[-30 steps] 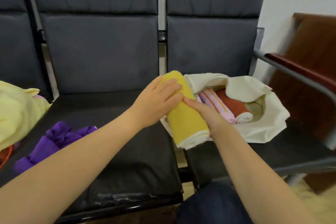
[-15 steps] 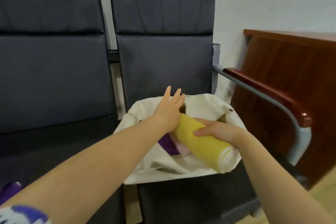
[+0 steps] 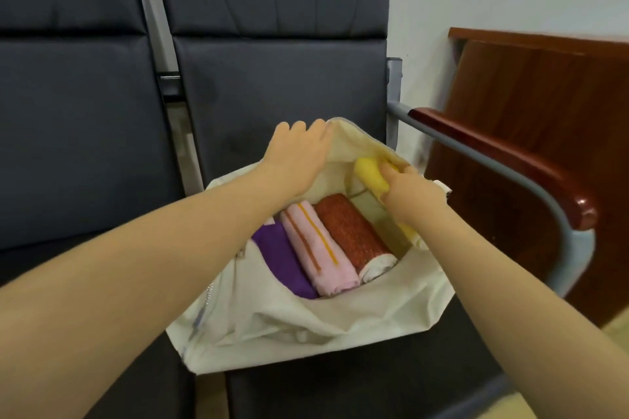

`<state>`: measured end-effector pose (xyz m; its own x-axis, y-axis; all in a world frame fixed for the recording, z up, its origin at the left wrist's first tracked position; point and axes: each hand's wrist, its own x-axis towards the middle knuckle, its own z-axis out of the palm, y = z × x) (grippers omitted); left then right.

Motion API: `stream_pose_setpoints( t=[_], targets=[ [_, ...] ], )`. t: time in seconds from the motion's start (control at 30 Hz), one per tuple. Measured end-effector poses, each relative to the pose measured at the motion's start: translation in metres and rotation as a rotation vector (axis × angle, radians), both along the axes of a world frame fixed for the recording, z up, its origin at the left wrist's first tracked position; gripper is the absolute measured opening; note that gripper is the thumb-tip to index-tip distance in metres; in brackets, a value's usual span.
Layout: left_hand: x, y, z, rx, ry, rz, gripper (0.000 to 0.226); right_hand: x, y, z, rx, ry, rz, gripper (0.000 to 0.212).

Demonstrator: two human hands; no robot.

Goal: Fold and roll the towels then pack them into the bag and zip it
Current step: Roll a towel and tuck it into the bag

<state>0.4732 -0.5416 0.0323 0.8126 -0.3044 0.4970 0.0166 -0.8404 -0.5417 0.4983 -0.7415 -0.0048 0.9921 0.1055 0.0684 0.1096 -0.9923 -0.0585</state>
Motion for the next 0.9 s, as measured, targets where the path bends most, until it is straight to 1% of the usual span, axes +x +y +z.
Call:
stream_pose_setpoints(
  t=[0.07,0.1,0.13,0.2,0.27,0.33,0.43,0.47,0.57,0.67,0.7,0.73,0.8,0.83,0.9],
  targets=[
    [-0.004,-0.004,-0.003,0.007,0.016,-0.033,0.068,0.007,0.003,-0.004,-0.03,0.088,-0.02,0.052],
    [-0.008,-0.006,-0.001,0.002,0.01,-0.043,0.069,0.009,0.005,-0.006,-0.004,0.141,0.004,0.052],
    [-0.011,-0.007,-0.001,-0.006,-0.002,-0.052,0.07,0.013,0.006,-0.01,0.063,0.17,0.006,0.059],
    [-0.014,-0.007,-0.003,-0.024,-0.003,-0.07,0.072,0.021,0.005,-0.02,0.187,0.194,-0.071,0.072],
    [-0.016,-0.006,-0.004,-0.02,0.019,-0.06,0.072,0.026,0.002,-0.032,0.16,0.235,-0.135,0.072],
    [-0.019,-0.008,-0.002,0.01,0.04,-0.051,0.07,0.027,-0.003,-0.038,0.13,0.267,-0.157,0.066],
    [-0.019,-0.013,-0.009,-0.037,0.127,-0.065,0.074,0.027,-0.007,-0.037,0.205,0.213,-0.146,0.051],
    [-0.018,-0.014,-0.009,-0.049,0.122,-0.075,0.074,0.029,-0.007,-0.038,0.193,0.21,-0.131,0.05],
    [-0.018,-0.014,-0.011,-0.06,0.14,-0.071,0.07,0.03,-0.012,-0.04,0.118,0.19,-0.096,0.057],
    [-0.02,-0.013,-0.011,-0.07,0.17,-0.077,0.066,0.029,-0.021,-0.05,0.311,0.215,-0.073,0.055],
    [-0.021,-0.014,-0.011,-0.075,0.18,-0.083,0.065,0.026,-0.021,-0.054,0.33,0.234,-0.076,0.052],
    [-0.022,-0.014,-0.012,-0.082,0.191,-0.092,0.064,0.025,-0.019,-0.057,0.299,0.263,-0.091,0.048],
    [-0.024,-0.015,-0.013,-0.096,0.208,-0.109,0.061,0.023,-0.012,-0.06,0.169,0.297,-0.124,0.041],
    [-0.025,-0.015,-0.014,-0.098,0.217,-0.118,0.06,0.02,-0.007,-0.057,0.135,0.257,-0.145,0.038],
    [-0.028,-0.013,-0.014,-0.089,0.228,-0.127,0.059,0.015,0.001,-0.052,0.133,0.202,-0.141,0.037]
  ],
)
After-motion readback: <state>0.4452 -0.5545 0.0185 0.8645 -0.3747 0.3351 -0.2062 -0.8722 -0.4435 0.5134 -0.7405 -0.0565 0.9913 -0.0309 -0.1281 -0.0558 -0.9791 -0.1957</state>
